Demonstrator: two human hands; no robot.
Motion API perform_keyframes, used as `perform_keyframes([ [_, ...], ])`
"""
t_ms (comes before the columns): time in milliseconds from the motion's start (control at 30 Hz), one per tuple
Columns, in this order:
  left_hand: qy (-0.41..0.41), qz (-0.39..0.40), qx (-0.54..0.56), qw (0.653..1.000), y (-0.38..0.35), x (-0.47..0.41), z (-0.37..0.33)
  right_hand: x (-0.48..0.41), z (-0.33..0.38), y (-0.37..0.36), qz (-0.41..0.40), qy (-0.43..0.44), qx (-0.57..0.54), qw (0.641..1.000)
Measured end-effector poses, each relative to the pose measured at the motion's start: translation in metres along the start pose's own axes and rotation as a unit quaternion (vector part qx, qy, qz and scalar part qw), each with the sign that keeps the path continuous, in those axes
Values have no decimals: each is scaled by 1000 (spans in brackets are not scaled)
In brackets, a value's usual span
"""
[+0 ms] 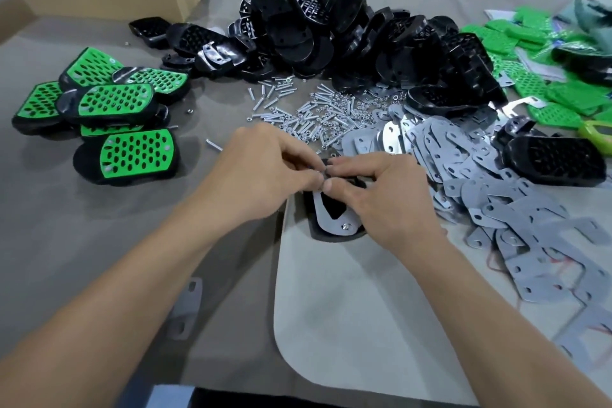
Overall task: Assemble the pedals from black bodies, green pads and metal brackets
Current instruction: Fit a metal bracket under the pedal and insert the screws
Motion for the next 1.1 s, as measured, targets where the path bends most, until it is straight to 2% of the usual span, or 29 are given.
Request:
perform_keyframes([
  [100, 7, 3, 34, 999, -6, -4, 8, 0, 2, 0, 0, 17, 29, 999],
  [333, -15, -84, 73, 994, -24, 10, 12, 2, 5, -1, -6, 53, 47, 997],
  [433, -47, -81, 27, 995, -27, 10, 6, 2, 6, 0, -3, 55, 53, 997],
  [567, -116, -40, -62, 991, -31, 9, -6, 4, 7, -1, 1, 60, 57, 997],
  [667, -157, -54, -124, 978, -24, 7, -15, 5, 7, 0, -1, 55, 59, 997],
  [733, -142, -57, -121, 981, -20, 5, -12, 5, 8, 0, -2, 56, 61, 997],
  [833, -92, -63, -58, 992, -15, 1, -2, 5, 5, 1, -11, 47, 49, 998],
  [967, -22, -126, 17, 992, 0, 2, 19, 6, 3, 2, -13, 40, 39, 998],
  [1100, 6, -96, 73, 993, -4, -2, 33, 8, 6, 3, -10, 39, 56, 998],
])
Point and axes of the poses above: each hand's wrist, its own x-axis away from the middle knuckle, its own y-axis out of the back of the hand, z = x × y, the point moved 8 cm from there along -x, towards the middle knuckle, and after that the axes turned 1 degree about -y, right-handed, at the moved point
